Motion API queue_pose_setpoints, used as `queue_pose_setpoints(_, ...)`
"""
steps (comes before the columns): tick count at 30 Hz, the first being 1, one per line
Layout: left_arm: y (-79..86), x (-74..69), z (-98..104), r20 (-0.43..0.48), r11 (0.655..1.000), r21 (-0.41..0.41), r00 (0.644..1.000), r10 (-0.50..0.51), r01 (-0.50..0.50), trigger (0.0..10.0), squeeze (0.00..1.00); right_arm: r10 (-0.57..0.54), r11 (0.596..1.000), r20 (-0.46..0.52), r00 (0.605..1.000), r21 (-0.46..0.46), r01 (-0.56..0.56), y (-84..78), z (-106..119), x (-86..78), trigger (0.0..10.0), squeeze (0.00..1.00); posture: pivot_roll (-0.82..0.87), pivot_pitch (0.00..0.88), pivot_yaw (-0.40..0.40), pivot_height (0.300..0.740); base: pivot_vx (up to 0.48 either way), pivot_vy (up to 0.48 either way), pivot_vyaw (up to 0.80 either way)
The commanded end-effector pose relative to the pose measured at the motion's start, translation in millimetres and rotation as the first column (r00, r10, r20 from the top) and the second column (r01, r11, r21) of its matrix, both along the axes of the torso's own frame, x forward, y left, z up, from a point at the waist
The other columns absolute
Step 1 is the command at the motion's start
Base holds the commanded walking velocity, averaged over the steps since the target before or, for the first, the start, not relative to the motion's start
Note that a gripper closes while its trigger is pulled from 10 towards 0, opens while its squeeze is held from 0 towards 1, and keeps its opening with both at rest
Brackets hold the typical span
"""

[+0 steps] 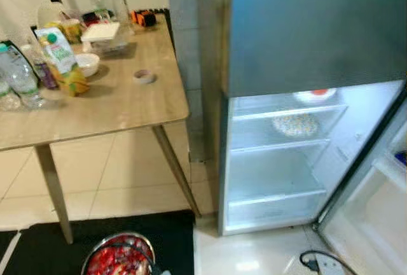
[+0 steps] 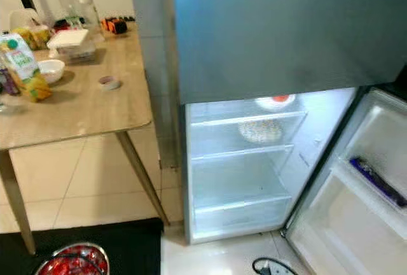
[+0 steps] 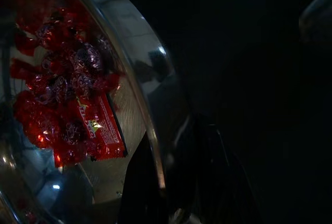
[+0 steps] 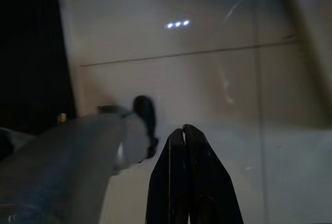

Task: Restocking fridge

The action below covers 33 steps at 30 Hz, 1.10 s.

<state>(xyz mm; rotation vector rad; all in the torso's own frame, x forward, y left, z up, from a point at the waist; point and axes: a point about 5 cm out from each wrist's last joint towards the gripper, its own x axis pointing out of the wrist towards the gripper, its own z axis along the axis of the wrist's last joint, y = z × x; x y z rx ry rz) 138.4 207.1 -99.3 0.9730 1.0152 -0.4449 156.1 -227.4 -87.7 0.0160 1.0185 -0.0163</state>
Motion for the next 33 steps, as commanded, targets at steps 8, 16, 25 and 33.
queue_pose_setpoints(8,6.3,-3.0,0,-0.006,0.999,0.003,0.999,0.046,-0.046,10.0,0.0,0.019,1.0,-0.001,1.0,0.015,-0.019,8.8,-1,1.6,10.0,0.0,-0.1,0.0,0.026,0.74,0.0,-0.44,0.0)
queue_pose_setpoints(16,2.0,-2.5,-1,-0.009,0.998,-0.016,0.999,0.052,-0.052,10.0,0.0,0.013,1.0,-0.012,1.0,0.015,-0.013,7.1,-3,-3.4,10.0,0.0,-0.1,0.0,0.027,0.74,0.0,-0.438,0.0)
queue_pose_setpoints(25,-3.3,-10.8,-5,-0.069,0.995,-0.068,0.995,0.074,-0.078,10.0,0.0,0.011,1.0,-0.016,1.0,0.021,-0.011,8.2,-4,-5.5,10.0,0.0,-0.1,0.0,0.028,0.74,0.0,-0.048,0.0)
queue_pose_setpoints(33,-4.8,-18.0,-7,-0.1,0.989,-0.087,0.989,0.112,-0.121,10.0,0.0,0.012,0.999,-0.006,1.0,0.04,-0.011,12.1,-4,-3.0,10.0,0.0,-0.1,0.0,0.028,0.74,0.0,0.0,0.0)
